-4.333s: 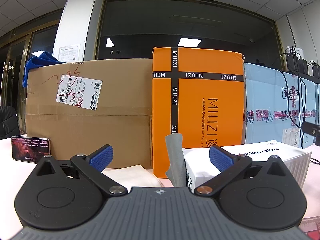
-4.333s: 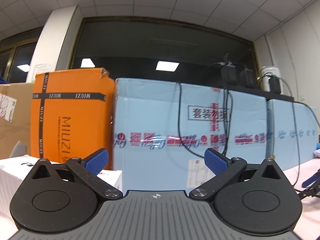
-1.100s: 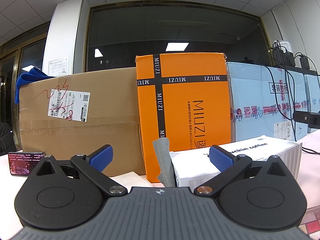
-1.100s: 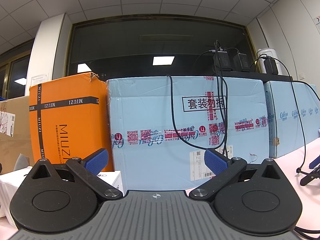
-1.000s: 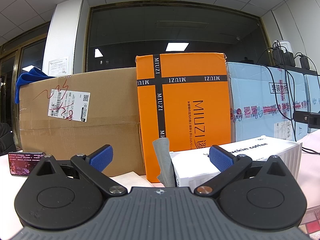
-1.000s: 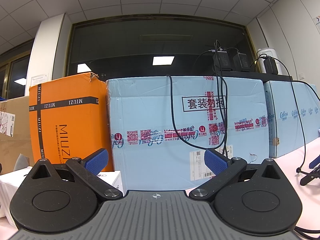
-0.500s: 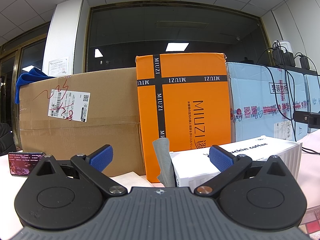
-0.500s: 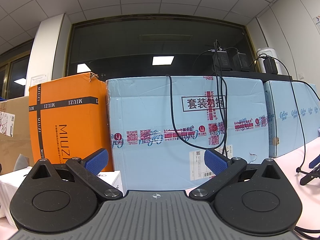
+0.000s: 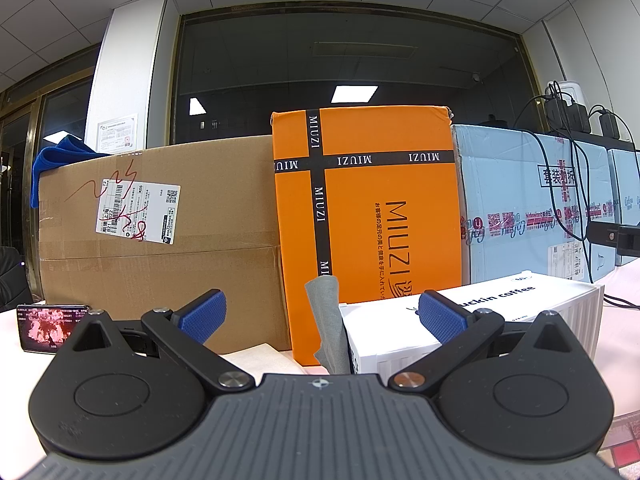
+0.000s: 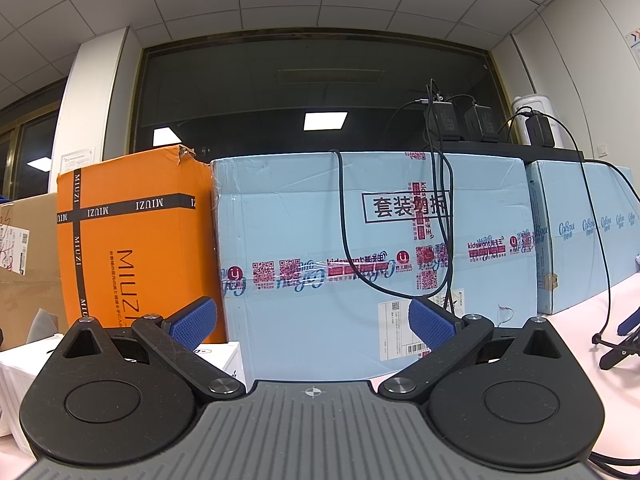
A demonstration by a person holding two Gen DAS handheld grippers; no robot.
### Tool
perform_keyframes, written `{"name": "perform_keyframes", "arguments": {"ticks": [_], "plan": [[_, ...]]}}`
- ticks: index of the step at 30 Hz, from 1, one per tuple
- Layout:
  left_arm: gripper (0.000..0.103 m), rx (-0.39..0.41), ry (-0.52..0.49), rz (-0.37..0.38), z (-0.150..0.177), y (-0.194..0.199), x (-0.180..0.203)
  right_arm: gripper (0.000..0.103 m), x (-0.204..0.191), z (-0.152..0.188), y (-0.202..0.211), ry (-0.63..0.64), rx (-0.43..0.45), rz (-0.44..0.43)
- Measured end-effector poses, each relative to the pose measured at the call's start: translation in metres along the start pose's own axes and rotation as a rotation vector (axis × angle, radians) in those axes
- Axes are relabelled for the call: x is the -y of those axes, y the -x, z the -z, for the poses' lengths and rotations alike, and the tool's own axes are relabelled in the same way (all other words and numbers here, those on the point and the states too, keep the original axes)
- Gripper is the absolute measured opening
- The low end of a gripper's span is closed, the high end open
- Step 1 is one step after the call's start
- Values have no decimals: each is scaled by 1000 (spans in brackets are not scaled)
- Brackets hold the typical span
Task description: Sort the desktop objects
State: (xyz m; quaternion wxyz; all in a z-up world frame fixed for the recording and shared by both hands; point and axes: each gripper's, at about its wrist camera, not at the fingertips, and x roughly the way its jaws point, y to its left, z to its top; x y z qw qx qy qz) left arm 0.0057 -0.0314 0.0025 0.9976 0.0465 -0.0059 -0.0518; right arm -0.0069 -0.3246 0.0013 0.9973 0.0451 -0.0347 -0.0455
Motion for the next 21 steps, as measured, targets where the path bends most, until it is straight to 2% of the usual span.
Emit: {"name": "perform_keyframes", "arguments": {"ticks": [21], "plan": [[103, -3, 1, 0, 0, 0, 0, 103, 1, 0, 0, -6, -2, 4]]}}
